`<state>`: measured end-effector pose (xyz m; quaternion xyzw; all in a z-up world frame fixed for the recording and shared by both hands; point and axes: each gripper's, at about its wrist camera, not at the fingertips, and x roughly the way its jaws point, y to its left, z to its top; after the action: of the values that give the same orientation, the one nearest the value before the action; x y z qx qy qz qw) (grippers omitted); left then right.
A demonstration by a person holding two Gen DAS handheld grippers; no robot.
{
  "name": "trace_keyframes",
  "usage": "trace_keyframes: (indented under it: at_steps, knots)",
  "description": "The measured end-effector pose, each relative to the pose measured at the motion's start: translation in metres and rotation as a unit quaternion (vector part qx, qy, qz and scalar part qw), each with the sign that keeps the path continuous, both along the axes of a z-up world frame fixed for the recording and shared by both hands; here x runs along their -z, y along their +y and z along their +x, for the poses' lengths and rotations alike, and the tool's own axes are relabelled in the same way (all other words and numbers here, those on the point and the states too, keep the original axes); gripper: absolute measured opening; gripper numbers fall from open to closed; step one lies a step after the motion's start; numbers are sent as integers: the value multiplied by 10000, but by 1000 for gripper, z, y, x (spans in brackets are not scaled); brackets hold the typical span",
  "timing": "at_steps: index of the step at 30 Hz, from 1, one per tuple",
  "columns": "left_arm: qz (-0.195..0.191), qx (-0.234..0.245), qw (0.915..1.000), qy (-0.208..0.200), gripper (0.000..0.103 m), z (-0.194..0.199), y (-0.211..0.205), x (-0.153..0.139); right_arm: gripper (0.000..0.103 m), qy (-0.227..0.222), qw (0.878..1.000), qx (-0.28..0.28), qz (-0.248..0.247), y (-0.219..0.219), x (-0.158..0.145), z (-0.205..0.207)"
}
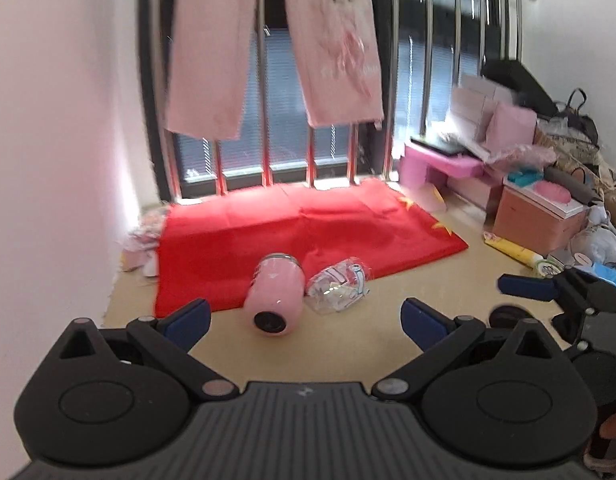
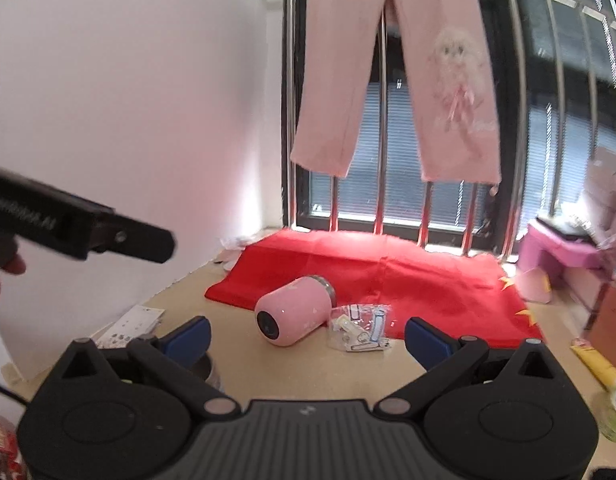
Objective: Flip cup upright
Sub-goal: 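Move the left tool to the pink cup lying on its side and grasp it, then lift the pink cup with the left tool and carry it toward the blue cup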
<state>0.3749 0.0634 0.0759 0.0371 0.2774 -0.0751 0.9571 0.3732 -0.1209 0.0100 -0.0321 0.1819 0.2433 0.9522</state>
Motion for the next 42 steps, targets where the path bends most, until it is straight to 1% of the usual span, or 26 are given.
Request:
trace_keyframes:
  at_steps: [3,6,11,14,18,23,25,27,30,34,38,40,42]
  knots:
    - [169,173,9986,472,103,48,-4,-15,103,334,9994,-40,-14,3,-14,29]
    - [274,310,9944,977,103,95,-5,-25,103,648,9979,68,-54,5,-29,58]
    - [355,317,9839,1725,103,163,1,-30,103,1212,9921,263,-189,15,-44,102]
    - [418,370,9748,2161,103,203,3,-23,103,1515,9871,415,-293,23,-44,123]
    - [490,464,9622,2640,103,245,7,1,103,1862,9800,619,-330,33,-39,146]
    - [538,525,9532,2930,103,284,11,44,103,2156,9711,842,-583,45,-22,170]
    - [548,492,9497,3045,103,297,13,65,103,2296,9654,965,-773,53,-11,180]
    - [560,445,9442,3214,103,308,16,86,103,2475,9581,1094,-940,59,0,189]
    - [540,430,9381,3394,103,320,20,110,103,2672,9491,1232,-1128,65,12,200]
    - [494,510,9343,3495,103,330,21,125,103,2955,9385,1342,-1178,68,25,214]
    - [520,472,9278,3663,103,341,24,140,103,3253,9272,1384,-1237,73,38,227]
    - [559,435,9266,3692,103,346,24,147,103,3351,9223,1427,-1292,76,43,231]
    - [516,413,9235,3779,103,351,24,154,103,3384,9188,1487,-1382,79,48,234]
